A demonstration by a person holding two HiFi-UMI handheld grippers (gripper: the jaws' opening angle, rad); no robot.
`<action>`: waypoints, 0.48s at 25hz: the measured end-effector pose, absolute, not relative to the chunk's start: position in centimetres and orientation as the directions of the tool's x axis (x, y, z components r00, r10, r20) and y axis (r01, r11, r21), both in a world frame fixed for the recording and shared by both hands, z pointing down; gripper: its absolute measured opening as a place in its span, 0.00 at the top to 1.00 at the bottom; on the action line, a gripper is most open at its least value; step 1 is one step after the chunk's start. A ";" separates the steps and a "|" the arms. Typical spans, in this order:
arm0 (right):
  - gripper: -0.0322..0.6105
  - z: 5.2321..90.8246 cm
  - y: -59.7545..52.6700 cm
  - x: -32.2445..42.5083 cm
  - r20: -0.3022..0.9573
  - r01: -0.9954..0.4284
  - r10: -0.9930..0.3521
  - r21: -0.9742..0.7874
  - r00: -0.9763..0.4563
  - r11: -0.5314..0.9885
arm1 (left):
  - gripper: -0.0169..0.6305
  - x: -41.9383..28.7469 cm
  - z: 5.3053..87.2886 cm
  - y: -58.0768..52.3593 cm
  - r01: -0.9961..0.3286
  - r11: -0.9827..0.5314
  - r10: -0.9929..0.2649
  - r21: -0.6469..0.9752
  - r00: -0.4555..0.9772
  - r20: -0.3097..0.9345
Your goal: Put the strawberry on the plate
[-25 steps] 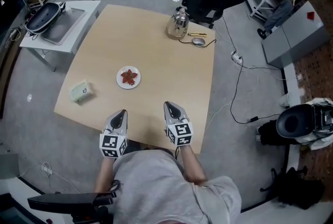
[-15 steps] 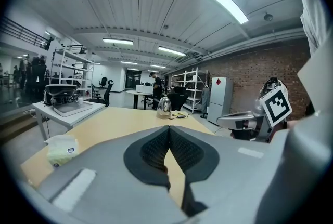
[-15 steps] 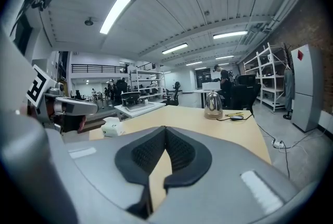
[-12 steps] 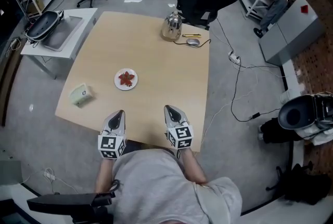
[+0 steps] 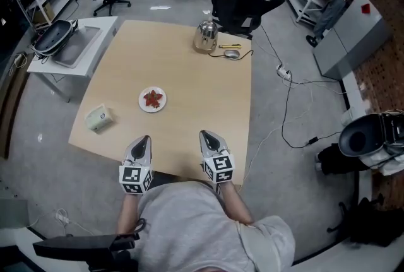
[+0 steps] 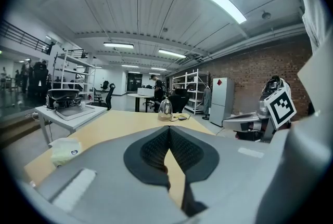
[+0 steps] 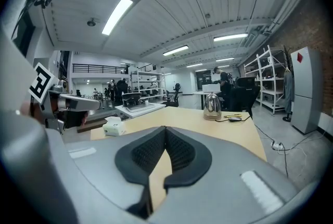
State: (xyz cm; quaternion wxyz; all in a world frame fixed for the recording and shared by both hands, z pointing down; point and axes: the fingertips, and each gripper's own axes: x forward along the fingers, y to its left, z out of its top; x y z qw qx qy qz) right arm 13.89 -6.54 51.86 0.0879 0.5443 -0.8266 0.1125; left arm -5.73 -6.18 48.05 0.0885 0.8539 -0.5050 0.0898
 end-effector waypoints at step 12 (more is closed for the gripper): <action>0.94 52.0 -6.2 13.6 0.274 -0.912 -0.870 -0.080 -0.409 0.403 | 0.94 -5.4 48.0 -5.8 -0.881 -0.469 -0.849 0.057 0.468 0.246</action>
